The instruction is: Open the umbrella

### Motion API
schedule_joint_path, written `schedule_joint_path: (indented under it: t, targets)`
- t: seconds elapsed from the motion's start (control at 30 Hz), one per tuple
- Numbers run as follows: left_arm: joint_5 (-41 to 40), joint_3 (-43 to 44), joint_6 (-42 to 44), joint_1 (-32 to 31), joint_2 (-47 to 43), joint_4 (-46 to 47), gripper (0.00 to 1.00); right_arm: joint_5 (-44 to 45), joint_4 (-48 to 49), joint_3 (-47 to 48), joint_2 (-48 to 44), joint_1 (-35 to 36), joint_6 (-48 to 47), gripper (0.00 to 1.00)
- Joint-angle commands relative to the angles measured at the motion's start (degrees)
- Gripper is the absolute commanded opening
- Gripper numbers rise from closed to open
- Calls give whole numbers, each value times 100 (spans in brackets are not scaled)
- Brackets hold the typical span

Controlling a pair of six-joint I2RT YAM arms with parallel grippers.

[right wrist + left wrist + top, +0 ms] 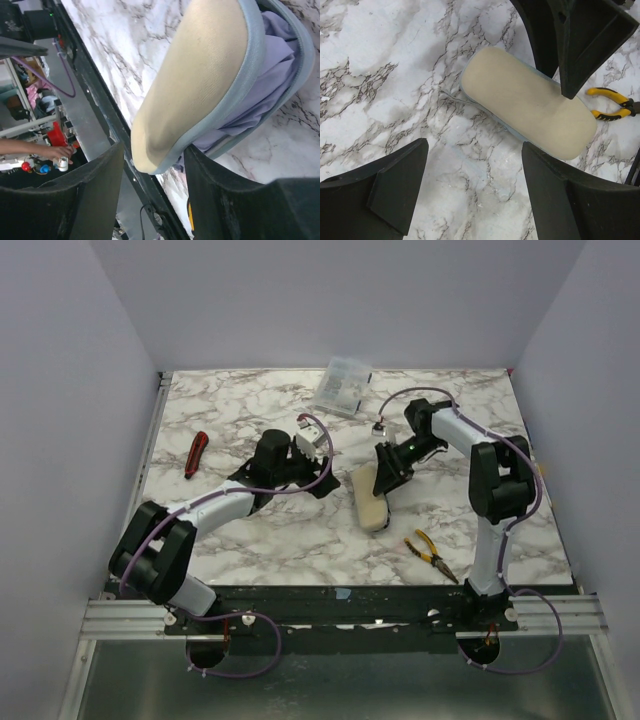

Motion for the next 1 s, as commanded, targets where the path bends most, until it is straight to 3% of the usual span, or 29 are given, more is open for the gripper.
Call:
schedule_joint_path:
  t: [0.0,0.2,0.37,0.63,0.83,0.97]
  targets:
    - [267,-95,140,58,-232,-95,78,-446,-74,158,-312,118,96,53]
    - [329,-238,53,118,-446,-28,78,-890,56,207,-378,439,228,53]
    - [463,-408,-151,231,-761,-76,79,-973,923,94,-367,897,799,59]
    - [323,-546,-382,501,-1078,-552,79,92,1943,-117,-256,1460,1162,69]
    - [298,-564,-425,569,-1140,-692,79,1066,2098,-397,-715,1515,562,84]
    - [216,-500,-454,587,-1054,-800,79,1475,2109,-612,-1172,1511,5,86]
